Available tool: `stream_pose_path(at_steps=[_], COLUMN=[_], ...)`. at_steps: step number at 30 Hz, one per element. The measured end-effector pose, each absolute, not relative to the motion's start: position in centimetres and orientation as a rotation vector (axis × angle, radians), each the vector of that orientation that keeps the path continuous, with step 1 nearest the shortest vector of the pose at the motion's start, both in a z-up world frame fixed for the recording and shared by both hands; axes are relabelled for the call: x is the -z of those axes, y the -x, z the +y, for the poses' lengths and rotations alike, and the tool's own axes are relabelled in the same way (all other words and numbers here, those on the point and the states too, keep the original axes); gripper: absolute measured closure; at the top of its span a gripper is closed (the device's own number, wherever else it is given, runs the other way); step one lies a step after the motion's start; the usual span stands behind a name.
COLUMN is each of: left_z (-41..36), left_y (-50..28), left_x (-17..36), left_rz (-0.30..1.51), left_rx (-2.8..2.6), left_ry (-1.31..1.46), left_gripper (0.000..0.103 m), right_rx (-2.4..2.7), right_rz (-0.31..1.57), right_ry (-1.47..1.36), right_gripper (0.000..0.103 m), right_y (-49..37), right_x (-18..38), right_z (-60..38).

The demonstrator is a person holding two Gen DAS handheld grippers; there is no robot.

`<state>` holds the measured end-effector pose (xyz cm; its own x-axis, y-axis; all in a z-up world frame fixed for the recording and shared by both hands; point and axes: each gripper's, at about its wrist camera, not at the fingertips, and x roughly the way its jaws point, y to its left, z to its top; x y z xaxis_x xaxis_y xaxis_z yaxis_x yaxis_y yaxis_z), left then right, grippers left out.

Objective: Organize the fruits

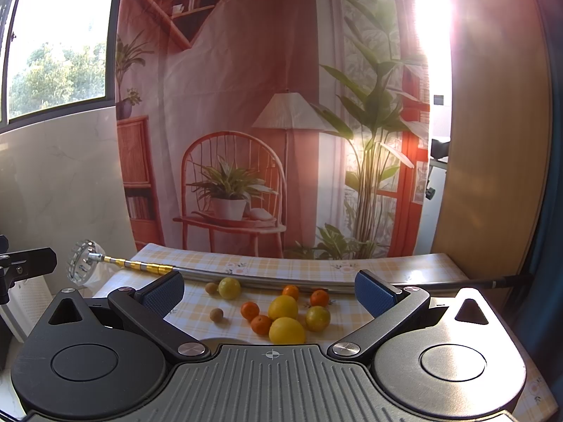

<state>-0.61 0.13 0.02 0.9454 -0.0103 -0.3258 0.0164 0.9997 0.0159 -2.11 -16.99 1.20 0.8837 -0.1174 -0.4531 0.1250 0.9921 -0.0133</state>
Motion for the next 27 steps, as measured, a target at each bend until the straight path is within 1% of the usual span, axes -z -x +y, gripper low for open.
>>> stream_pose_path(at_steps=[27], left_z=[0.10], left_y=[0.39], left_x=[0.28], left_rz=[0.364], left_rx=[0.006], left_ry=[-0.002], left_gripper=[0.000], right_rx=[0.123], right_rz=[0.476], right_ry=[-0.009], right_gripper=[0.000], right_y=[1.90], right_x=[-0.86], right_z=[-16.87])
